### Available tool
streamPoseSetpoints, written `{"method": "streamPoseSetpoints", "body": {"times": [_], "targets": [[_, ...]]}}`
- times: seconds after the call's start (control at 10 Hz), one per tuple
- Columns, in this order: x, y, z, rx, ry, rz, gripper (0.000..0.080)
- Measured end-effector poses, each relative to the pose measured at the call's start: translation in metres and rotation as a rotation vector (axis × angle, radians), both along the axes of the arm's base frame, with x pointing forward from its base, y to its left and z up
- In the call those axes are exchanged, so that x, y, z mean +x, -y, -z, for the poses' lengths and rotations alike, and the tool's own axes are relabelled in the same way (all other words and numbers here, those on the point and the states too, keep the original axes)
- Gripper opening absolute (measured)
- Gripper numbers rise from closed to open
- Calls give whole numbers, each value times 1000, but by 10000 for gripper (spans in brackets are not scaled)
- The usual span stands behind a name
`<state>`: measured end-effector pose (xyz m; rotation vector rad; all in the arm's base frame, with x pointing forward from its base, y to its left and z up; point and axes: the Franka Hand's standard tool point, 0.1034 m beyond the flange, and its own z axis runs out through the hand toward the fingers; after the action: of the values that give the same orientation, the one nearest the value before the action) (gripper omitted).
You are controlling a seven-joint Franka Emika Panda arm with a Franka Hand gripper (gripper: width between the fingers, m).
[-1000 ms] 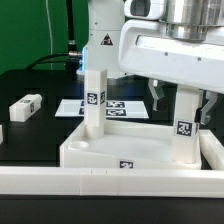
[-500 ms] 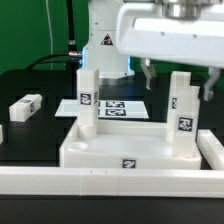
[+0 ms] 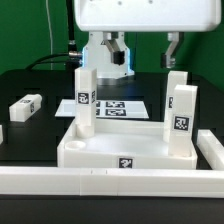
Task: Assemble desk
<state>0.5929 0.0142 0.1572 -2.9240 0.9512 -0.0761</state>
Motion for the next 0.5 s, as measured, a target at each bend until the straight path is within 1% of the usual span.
{"method": "streamPoseSetpoints", "body": {"times": [0.3,0.4,0.5], "targets": [[0,4,2,-4,4,-19,649],[-7,22,10,-19,34,-89,649],[-24,52,24,-38,61,-143,649]]}}
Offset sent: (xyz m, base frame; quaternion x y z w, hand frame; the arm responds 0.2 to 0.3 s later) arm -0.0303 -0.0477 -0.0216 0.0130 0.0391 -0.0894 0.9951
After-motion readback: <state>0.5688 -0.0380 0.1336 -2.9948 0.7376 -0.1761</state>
